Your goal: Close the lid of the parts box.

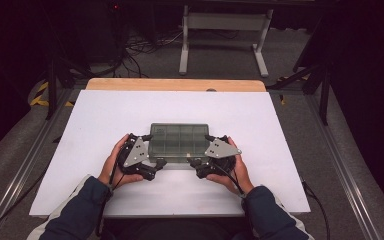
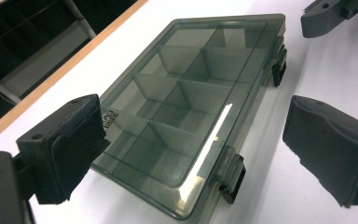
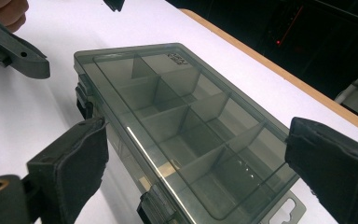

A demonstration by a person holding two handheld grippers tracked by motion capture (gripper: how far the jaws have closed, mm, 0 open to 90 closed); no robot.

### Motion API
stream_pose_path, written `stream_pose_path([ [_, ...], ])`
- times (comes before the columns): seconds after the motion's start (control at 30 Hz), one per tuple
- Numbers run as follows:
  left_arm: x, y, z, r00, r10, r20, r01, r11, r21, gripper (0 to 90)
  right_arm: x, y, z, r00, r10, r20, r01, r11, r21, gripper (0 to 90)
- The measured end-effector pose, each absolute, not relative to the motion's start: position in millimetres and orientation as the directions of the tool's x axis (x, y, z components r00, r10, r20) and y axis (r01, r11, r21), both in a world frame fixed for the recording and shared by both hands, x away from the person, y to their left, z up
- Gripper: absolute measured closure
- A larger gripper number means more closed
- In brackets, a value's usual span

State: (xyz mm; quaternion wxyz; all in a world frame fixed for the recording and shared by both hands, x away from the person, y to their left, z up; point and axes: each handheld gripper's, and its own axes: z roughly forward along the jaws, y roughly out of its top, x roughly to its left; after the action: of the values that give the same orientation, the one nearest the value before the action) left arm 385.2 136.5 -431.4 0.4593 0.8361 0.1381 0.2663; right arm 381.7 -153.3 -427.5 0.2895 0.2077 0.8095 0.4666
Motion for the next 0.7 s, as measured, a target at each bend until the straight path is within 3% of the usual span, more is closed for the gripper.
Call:
stream_pose_path([
  [0.7, 370.8, 138.8, -424.9, 0.817, 0.464, 0.343, -0.047, -0.54, 0.841, 6.7, 368.7, -156.6, -422.2, -0.734, 0.609, -0.302, 0.045, 0.487, 0.872, 7.8],
])
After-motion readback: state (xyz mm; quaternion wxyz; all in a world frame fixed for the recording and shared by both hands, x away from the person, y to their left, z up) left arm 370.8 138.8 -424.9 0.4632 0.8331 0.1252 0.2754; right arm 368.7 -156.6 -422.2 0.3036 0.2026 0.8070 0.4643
